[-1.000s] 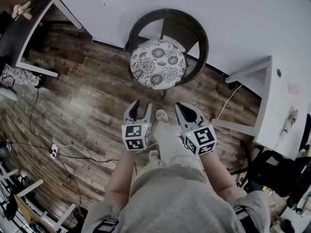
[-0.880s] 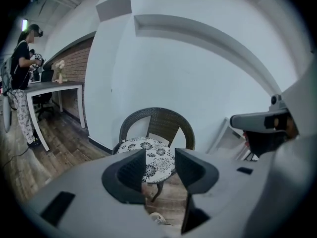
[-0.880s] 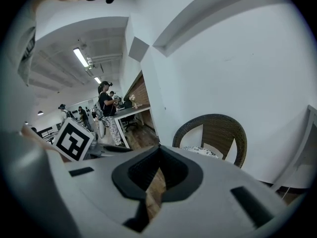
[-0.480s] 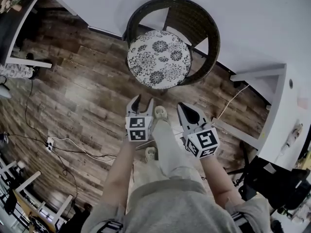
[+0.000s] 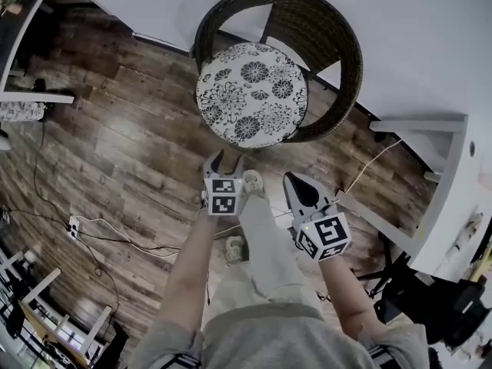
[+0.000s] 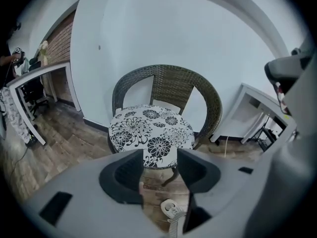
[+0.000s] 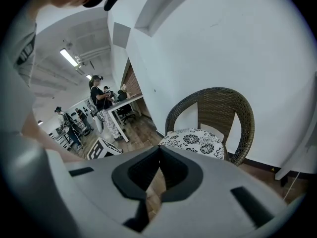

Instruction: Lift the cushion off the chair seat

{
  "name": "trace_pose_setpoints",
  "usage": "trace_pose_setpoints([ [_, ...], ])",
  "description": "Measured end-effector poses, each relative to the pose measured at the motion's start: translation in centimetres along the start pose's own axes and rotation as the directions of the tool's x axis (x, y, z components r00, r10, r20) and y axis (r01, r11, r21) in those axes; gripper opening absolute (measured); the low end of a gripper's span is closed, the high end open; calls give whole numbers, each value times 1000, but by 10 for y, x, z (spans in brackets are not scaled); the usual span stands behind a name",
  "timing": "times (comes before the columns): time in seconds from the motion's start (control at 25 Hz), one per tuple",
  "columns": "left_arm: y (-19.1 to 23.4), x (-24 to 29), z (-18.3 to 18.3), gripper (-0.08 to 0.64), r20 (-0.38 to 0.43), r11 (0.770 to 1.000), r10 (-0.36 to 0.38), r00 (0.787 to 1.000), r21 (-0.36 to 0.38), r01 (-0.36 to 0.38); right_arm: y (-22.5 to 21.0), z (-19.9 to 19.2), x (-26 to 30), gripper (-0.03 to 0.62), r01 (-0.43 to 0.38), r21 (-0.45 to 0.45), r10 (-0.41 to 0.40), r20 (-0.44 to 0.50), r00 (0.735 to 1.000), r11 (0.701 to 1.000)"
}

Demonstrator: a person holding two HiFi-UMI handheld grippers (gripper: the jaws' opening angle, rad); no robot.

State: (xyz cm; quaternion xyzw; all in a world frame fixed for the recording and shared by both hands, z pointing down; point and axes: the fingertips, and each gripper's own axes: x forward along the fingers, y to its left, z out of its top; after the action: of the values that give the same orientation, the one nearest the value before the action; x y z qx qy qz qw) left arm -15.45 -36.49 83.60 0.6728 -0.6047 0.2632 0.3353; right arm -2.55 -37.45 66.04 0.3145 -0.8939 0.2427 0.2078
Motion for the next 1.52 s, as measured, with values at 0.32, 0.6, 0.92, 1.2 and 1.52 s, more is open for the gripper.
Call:
trace_pose_setpoints([
  [0.32,8,48,-21,215,-69,999,-1,998,43,4,-11,-25,19,5,-14,22,15,-40,999,1000],
  [0.6,24,82,-35,215,-117,999,18,993,36,-13,-13,-48,31,5,-39,53,43,-72,996,998],
  [0.92,33,109,-51,215,-174,997,27,984,75,-14,-15,-63,40,5,-48,84,56,-97,994,995],
  [1.2,34,121,-56,213,-173,994,33,984,105,-15,-18,-73,46,5,-41,105,52,-104,993,994],
  [1.52,38,120,-56,99,-187,985,53,981,170,-21,-14,-70,46,5,-46,108,56,-94,994,993],
])
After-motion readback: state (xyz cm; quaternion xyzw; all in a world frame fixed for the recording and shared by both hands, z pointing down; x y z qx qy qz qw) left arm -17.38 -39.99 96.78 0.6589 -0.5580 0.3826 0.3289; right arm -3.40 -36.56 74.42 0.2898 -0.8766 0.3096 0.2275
